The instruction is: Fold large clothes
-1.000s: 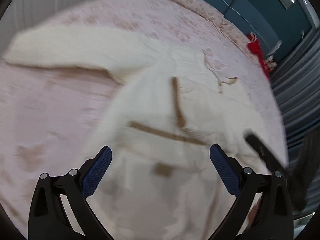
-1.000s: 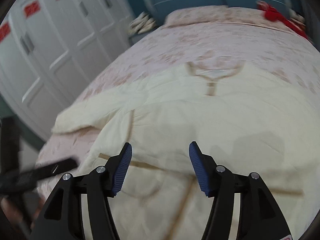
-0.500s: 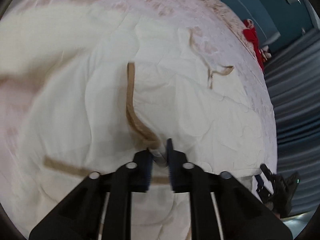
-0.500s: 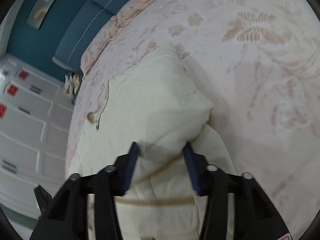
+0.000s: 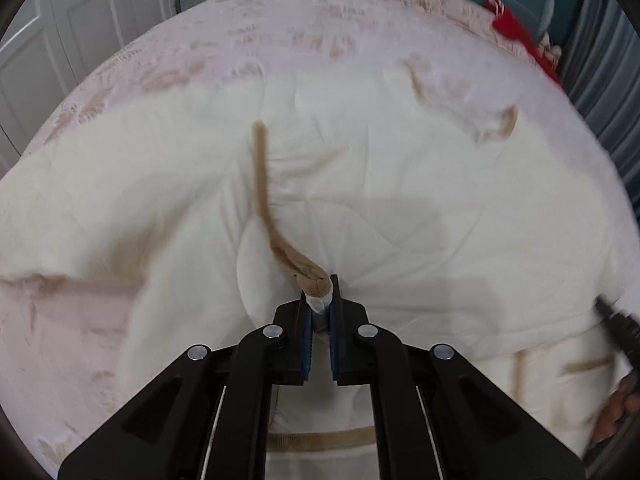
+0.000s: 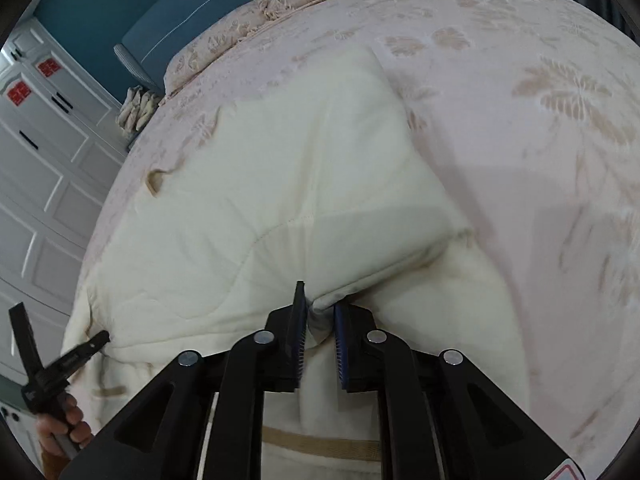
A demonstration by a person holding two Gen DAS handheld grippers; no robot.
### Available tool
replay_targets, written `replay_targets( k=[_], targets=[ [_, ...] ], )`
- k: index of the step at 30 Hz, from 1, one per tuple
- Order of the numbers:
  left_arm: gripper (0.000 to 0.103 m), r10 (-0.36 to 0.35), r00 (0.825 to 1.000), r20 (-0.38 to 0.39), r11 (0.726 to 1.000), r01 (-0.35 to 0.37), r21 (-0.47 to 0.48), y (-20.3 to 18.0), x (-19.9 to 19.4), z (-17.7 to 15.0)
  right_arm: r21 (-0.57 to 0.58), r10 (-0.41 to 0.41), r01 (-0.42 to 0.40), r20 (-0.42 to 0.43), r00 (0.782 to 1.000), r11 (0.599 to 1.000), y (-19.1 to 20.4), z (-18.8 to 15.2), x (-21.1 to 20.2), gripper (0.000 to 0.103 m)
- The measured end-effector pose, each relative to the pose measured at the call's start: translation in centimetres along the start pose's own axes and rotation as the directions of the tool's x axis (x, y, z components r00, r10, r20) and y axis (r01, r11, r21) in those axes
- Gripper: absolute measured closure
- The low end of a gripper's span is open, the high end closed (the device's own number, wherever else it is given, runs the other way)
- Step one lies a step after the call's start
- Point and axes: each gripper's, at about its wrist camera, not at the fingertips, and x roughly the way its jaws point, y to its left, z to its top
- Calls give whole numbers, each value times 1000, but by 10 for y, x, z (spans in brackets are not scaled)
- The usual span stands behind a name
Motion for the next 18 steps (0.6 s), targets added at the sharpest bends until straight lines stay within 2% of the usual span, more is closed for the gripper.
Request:
replay_targets(
  k=[4,6,7,8,10,12,14,16,18],
  targets=[
    [94,15,999,30,1000,-15,-4,2,-5,-6,-26,-43,44,14,999,999,4,-5,-16,82],
    [87,7,999,35,1000,-6,-28,8,-14,-4,-39,-74,75,36,997,996,2,-10,-37,78],
    [78,15,999,46,999,-13,-34,12,-24,-4,-50,-95,98,55,994,994,3,-12,-51,77],
    [72,32,997,70,999,-29,-38,15,-38,-4,-68,-122,128,86,989,989,4,-15,-65,77],
    [70,76,990,121,997,-71,-41,18,-60,1,-125,-180,199,150,972,972,9,-15,-87,76],
    [70,100,977,188,995,-97,-28,14,-85,8,-179,-203,236,183,962,955,20,-5,-94,80],
    [70,78,976,205,997,-73,-29,5,-94,17,-228,-223,268,205,953,936,32,7,-88,82],
    [69,43,981,187,999,-42,-10,-11,-84,23,-260,-251,302,211,945,917,39,15,-74,84],
    [70,81,984,159,996,-86,24,-25,-60,22,-279,-274,317,181,945,907,41,19,-51,90]
  ],
)
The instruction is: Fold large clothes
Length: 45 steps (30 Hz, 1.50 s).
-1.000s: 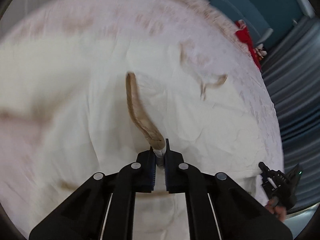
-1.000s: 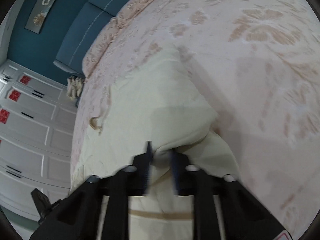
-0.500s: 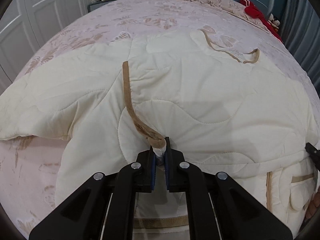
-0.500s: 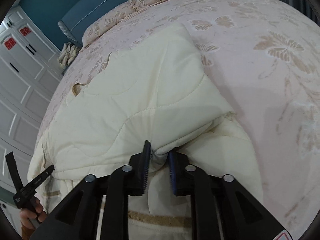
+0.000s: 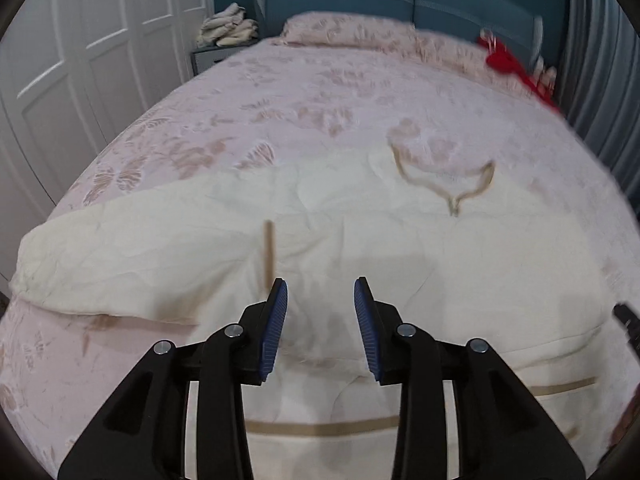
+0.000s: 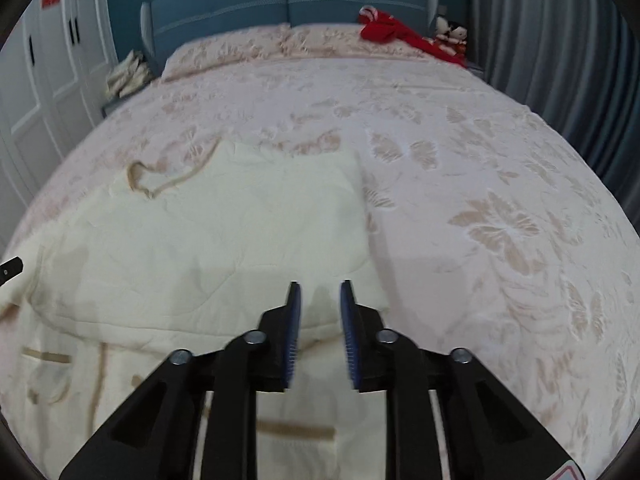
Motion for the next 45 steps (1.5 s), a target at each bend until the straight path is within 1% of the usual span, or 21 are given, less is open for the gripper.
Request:
replay_targets(
  k=[1,3,6,10,15,19,22,28,31,33,34,35,36,37,38,40,41,42,43,44,45],
  targets=[
    [70,13,1000,-26,1000,-13,17,-7,14,-5,-3,-8,8,-15,1000,1000,4,-2,9,91],
    [70,24,997,-68,1000,-23,18,-14,34,-14,-1,-28,28,-46,999,1000,3,-7,29,92],
    [69,39,995,-87,999,-38,13,-16,50,-27,9,-28,29,-69,997,1000,0,-19,44,95],
    [69,62,996,-59,997,-60,45,-20,56,-37,18,-20,21,-66,998,1000,-1,-27,55,95],
    [69,68,997,-29,997,-66,51,-23,58,-43,17,-33,34,-42,999,999,3,-34,58,95],
    [69,85,996,-4,995,-85,61,-26,59,-47,12,-41,41,-29,999,999,5,-37,59,95],
    [69,90,996,8,994,-91,63,-27,60,-48,22,-31,31,-23,999,999,4,-38,60,95],
    [69,123,992,34,988,-125,86,-33,61,-52,43,-12,12,-1,1000,999,1,-40,59,96],
    [68,103,994,42,992,-105,63,-28,58,-51,57,5,-5,-3,1000,998,-2,-39,58,95],
    [63,21,999,36,1000,-21,6,-14,49,-48,55,3,-2,-27,1000,998,-1,-35,56,95],
    [55,-22,999,32,999,23,-28,-3,41,-47,50,-11,13,-39,999,999,0,-32,53,95],
    [54,-56,998,37,995,58,-76,13,27,-46,47,-51,53,-49,998,997,4,-28,39,95],
    [50,-67,997,49,991,72,-109,26,15,-47,49,-63,65,-42,997,997,7,-26,29,86],
    [30,-56,996,69,987,65,-148,47,-2,-50,51,-60,61,-15,998,997,14,-28,8,81],
    [16,-39,996,82,984,53,-171,63,-13,-53,47,-44,44,-1,999,998,20,-31,-8,79],
    [13,-7,994,112,970,34,-240,115,-38,-65,40,1,-1,2,1000,999,39,-46,-39,70],
    [13,7,995,102,964,20,-263,134,-41,-68,38,20,-20,-6,1000,999,46,-53,-47,68],
    [13,35,997,67,950,-12,-312,170,-42,-74,30,62,-62,-24,998,998,61,-64,-58,67],
    [13,46,998,42,933,-28,-359,199,-40,-79,25,85,-84,-32,996,996,70,-72,-65,66],
    [13,55,998,24,911,-41,-410,227,-38,-83,14,119,-119,-44,992,993,85,-84,-74,65],
    [13,69,998,12,891,-56,-451,250,-37,-86,4,135,-135,-52,990,991,94,-91,-78,63]
  ],
)
